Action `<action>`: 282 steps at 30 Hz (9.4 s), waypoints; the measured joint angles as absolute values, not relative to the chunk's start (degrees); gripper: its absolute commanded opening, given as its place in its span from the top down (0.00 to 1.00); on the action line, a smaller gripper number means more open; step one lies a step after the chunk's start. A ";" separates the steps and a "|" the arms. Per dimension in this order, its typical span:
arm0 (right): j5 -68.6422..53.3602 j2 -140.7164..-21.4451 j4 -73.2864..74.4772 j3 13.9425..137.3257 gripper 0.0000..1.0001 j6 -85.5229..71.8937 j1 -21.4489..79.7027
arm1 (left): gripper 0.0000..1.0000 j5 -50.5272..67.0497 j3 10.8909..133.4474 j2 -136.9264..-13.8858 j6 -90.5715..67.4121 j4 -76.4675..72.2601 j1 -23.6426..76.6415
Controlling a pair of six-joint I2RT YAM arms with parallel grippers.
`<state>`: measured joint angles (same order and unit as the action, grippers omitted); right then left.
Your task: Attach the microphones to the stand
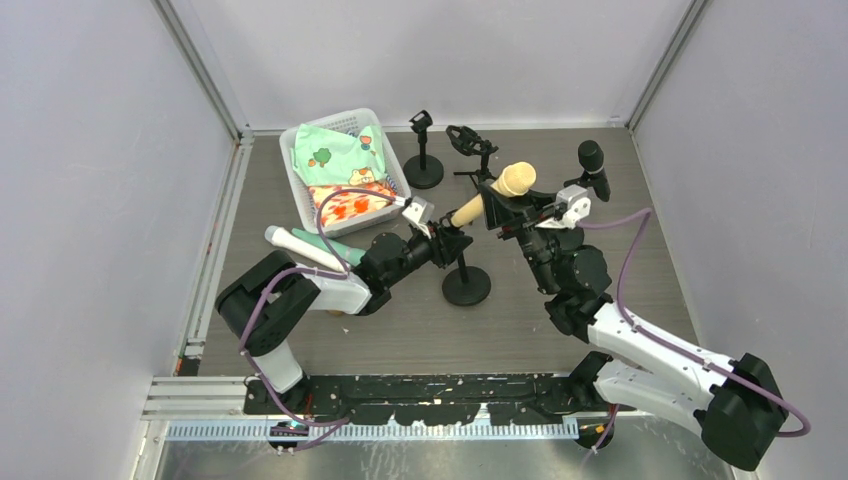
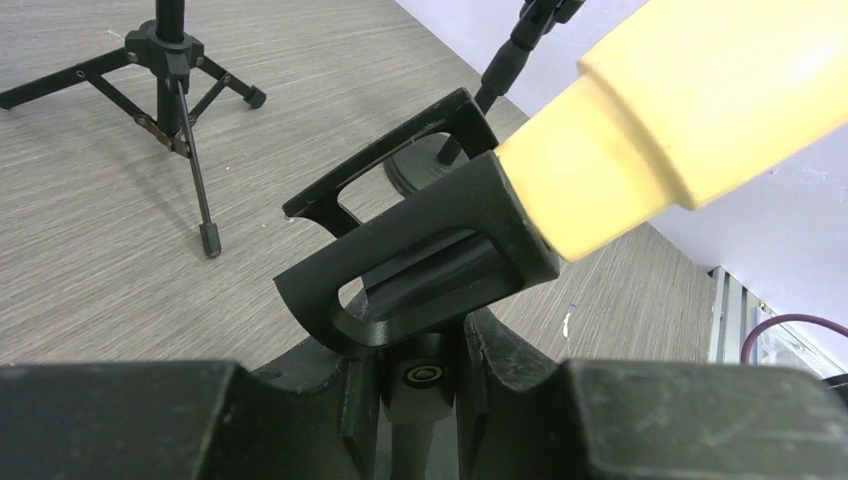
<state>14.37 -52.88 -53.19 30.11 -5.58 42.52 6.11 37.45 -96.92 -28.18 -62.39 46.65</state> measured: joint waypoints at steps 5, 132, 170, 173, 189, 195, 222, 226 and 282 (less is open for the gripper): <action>13.37 -53.58 -51.92 30.41 0.99 -3.70 42.50 | 1.00 7.11 37.43 -96.92 -28.27 -62.48 46.65; 3.01 -60.84 30.96 64.29 0.13 -20.99 40.25 | 1.00 12.84 36.53 -87.99 -13.04 -51.96 45.98; -0.14 -69.67 32.05 68.47 0.99 -20.32 39.64 | 1.00 13.54 36.40 -87.94 -13.85 -48.01 45.52; -0.27 -70.43 30.55 67.90 0.99 -19.79 39.62 | 1.00 13.41 36.40 -87.94 -14.44 -48.05 45.34; -2.52 -74.26 25.96 66.78 0.77 -18.09 39.24 | 1.00 13.21 36.40 -87.94 -14.57 -48.05 45.30; -2.39 -72.10 27.20 66.54 0.33 -17.87 39.27 | 1.00 13.10 36.18 -87.94 -13.52 -48.29 45.80; 7.33 -38.70 20.16 52.27 0.23 -10.81 39.22 | 1.00 10.55 43.38 -99.50 -6.76 -58.81 45.45; 9.47 -36.47 20.29 51.35 0.24 -10.61 39.20 | 1.00 10.57 49.91 -104.38 -6.13 -60.27 44.97; 25.80 -19.38 32.62 59.94 0.21 -8.08 39.13 | 0.45 11.38 81.25 -133.01 -0.99 -52.25 50.68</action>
